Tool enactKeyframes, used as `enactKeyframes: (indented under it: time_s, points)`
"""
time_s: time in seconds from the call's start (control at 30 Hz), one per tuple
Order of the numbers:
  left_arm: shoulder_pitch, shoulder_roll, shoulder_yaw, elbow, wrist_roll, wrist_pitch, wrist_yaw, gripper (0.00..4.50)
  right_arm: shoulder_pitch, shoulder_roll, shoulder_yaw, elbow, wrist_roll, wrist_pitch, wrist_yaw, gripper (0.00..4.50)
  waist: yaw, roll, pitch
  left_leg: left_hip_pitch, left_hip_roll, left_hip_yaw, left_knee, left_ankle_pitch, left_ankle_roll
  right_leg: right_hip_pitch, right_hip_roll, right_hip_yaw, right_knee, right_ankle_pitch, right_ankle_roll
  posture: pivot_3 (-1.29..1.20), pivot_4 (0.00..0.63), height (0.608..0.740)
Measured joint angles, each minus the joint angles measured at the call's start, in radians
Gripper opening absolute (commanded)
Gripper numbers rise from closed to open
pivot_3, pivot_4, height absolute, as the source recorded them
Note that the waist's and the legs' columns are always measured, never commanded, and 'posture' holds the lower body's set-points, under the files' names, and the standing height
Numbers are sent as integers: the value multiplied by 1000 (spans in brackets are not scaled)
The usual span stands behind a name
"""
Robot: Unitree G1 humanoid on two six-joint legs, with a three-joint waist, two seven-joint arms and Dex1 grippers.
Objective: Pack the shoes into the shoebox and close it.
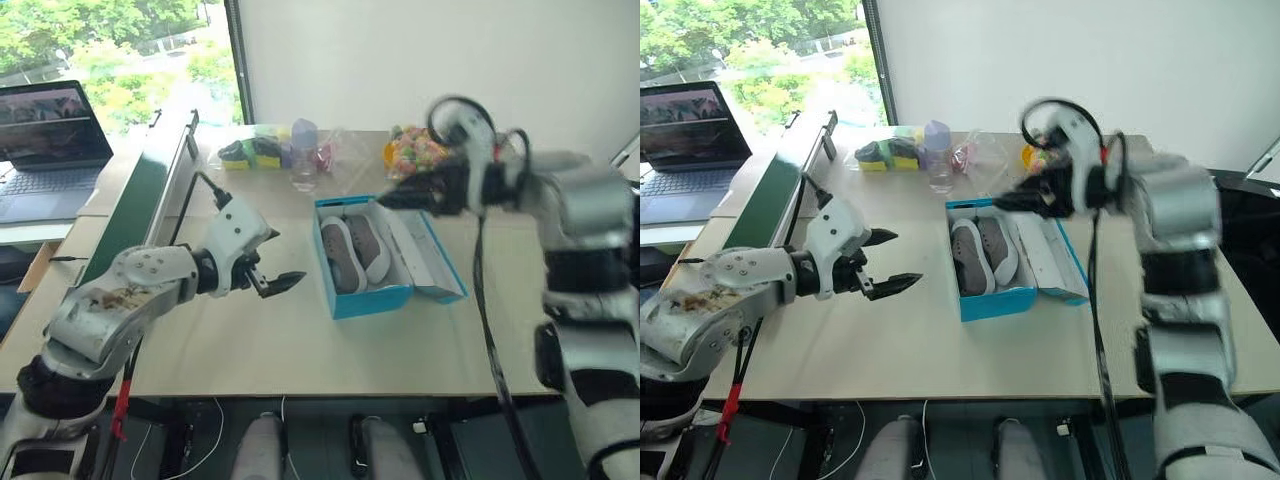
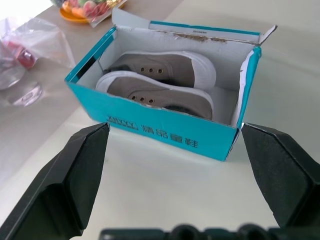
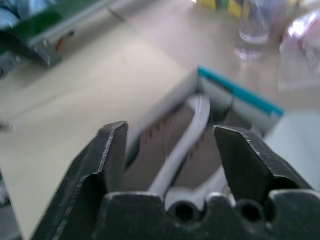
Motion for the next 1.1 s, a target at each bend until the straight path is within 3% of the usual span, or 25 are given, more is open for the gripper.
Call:
enactKeyframes:
  time_s: [0.2,0.3,0.43,0.53,0.83,1.1]
  points:
    - [-123,-42,-90,155,76,-115,-137,4500,317,12,-227,-387,54,266,-151,9,-9,0,0,4,0,-4,0,0,0,4,1,0,1,0,-1,0,150,740]
    - [-149,-56,-108,218,106,-146,-179,4500,528,67,-322,-479,67,310,-186,9,-6,0,0,4,-1,-4,1,0,0,4,1,0,1,0,-1,0,150,740]
    - [-181,-78,-124,262,134,-169,-222,4500,645,191,-443,-508,77,305,-253,9,-13,0,-1,4,-1,-4,3,0,0,5,1,0,-1,1,0,0,150,740]
    - [-200,-83,-126,272,151,-174,-250,4500,742,389,-475,-443,71,170,-341,9,-15,-1,-2,5,0,-7,1,0,0,4,2,-1,-1,1,0,0,150,740]
    - [-217,-44,-125,248,167,-155,-316,4500,715,716,-541,-43,120,-294,-526,9,-38,4,-1,4,0,-7,0,0,0,3,2,-2,-1,1,-1,0,150,740]
    - [-219,-37,-101,209,167,-113,-314,4500,658,715,-521,177,173,-516,-545,9,-38,6,-2,5,-1,-8,0,0,0,5,2,-1,-1,1,-1,0,150,740]
